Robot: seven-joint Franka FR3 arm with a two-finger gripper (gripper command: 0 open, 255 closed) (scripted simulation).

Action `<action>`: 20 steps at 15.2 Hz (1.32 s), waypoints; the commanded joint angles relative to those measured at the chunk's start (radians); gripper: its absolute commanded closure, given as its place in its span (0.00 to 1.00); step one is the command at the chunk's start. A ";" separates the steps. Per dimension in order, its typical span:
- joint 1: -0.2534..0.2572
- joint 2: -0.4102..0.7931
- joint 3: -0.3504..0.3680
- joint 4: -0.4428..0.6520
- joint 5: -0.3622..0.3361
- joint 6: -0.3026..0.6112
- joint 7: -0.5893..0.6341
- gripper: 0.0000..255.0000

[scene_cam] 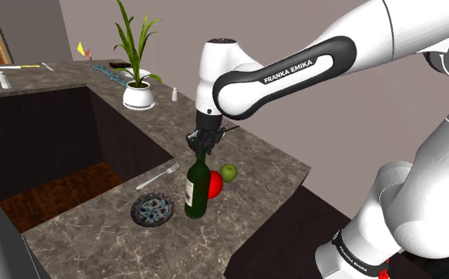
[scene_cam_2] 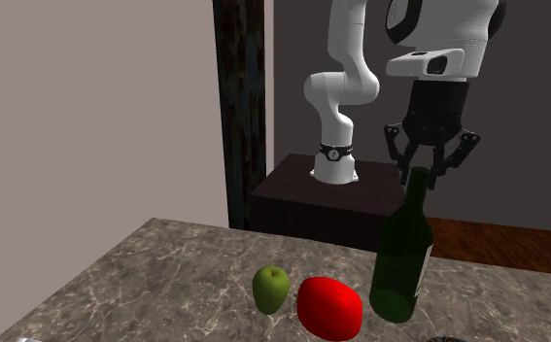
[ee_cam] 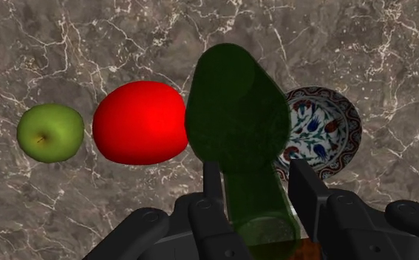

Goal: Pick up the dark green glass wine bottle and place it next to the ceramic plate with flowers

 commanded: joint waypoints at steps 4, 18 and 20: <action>0.000 0.042 0.000 -0.025 -0.007 0.068 0.007 1.00; 0.000 0.050 0.000 -0.030 -0.008 0.081 0.008 0.00; 0.001 0.029 0.001 -0.018 -0.005 0.048 0.006 0.00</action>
